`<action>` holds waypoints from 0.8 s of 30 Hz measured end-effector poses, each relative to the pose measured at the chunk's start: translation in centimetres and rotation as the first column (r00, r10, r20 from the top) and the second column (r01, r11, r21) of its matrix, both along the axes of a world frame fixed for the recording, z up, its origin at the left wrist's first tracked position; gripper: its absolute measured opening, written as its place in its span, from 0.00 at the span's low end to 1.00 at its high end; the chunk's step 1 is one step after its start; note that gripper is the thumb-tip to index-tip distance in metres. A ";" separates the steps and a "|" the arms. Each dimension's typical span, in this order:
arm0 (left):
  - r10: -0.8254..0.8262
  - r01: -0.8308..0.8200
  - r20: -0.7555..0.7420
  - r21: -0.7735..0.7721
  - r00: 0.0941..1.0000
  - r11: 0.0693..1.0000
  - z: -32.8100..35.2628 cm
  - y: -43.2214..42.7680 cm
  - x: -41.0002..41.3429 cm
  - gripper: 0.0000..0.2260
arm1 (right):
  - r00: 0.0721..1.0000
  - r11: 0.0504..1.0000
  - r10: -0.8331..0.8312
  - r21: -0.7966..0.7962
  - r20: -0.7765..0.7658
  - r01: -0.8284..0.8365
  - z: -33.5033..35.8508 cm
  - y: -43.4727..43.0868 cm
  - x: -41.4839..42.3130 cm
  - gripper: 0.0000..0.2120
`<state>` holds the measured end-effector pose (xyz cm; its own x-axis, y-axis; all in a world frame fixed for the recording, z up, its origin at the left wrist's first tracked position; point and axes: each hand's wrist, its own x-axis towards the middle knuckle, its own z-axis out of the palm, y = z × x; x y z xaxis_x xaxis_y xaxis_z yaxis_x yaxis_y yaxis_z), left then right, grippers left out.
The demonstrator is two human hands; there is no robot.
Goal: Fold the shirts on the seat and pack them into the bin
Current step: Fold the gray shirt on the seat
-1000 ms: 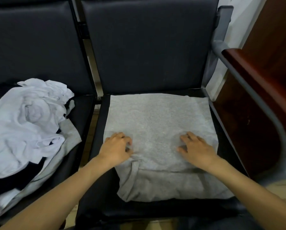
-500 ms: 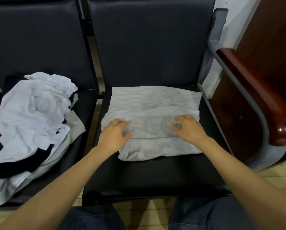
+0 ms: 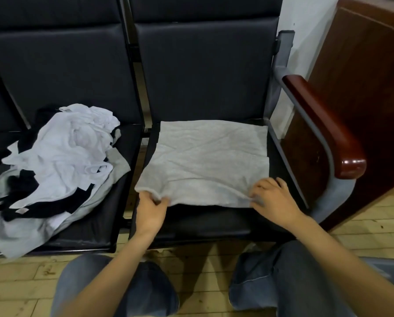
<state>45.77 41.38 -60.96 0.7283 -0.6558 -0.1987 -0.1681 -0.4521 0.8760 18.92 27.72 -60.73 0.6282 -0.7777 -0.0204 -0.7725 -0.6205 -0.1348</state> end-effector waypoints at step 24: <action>0.034 -0.083 -0.234 -0.204 0.972 0.975 3.1 -4.3 1.2 0.07 | 0.279 0.530 -0.829 0.841 0.485 0.111 4.6 -3.4 2.2 0.11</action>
